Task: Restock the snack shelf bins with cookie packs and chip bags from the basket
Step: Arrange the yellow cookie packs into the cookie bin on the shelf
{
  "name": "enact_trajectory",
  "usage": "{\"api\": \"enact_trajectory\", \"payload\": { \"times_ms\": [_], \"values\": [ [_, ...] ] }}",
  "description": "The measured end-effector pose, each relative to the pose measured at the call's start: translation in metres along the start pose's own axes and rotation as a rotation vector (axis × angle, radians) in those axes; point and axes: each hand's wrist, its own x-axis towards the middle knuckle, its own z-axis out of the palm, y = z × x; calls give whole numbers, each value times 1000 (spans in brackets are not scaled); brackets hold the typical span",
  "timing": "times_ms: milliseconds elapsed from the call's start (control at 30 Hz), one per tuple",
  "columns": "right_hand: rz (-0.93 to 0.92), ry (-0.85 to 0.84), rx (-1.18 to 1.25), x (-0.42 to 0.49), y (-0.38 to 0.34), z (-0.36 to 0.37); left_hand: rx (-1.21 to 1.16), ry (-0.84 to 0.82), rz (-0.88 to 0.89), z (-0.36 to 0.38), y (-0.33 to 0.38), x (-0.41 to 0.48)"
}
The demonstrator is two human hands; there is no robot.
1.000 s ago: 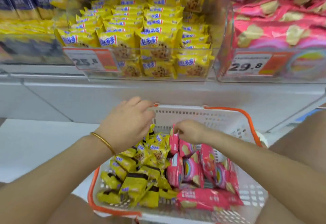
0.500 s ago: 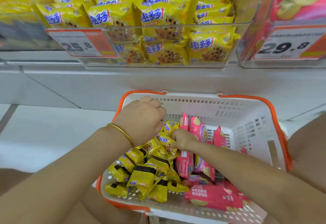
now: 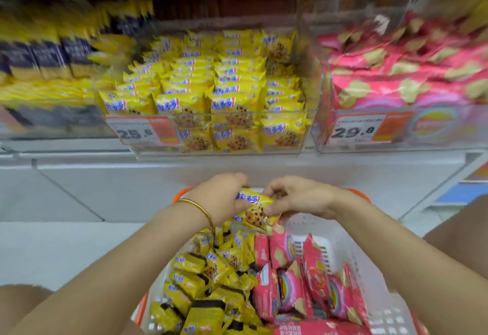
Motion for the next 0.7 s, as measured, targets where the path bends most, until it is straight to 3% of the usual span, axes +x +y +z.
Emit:
{"api": "enact_trajectory", "payload": {
  "times_ms": [100, 267, 333, 400, 500, 700],
  "values": [
    [-88, 115, 2, -35, -30, -10, -147, 209, 105, -33, 15, -10],
    [-243, 352, -295, -74, -106, -27, -434, 629, 201, -80, 30, -28],
    [-279, 530, -407, -82, -136, -39, -453, 837, 201, -92, 26, -29],
    [-287, 798, -559, -78, -159, -52, -293, 966, 207, -101, 18, -26],
    [-173, 1102, -848, -45, -181, -68, -42, 938, 208, -105, 9, -13],
    [42, 1001, -1045, 40, -190, -108, 244, 747, 131, -100, 1, 23]
  ]
}}
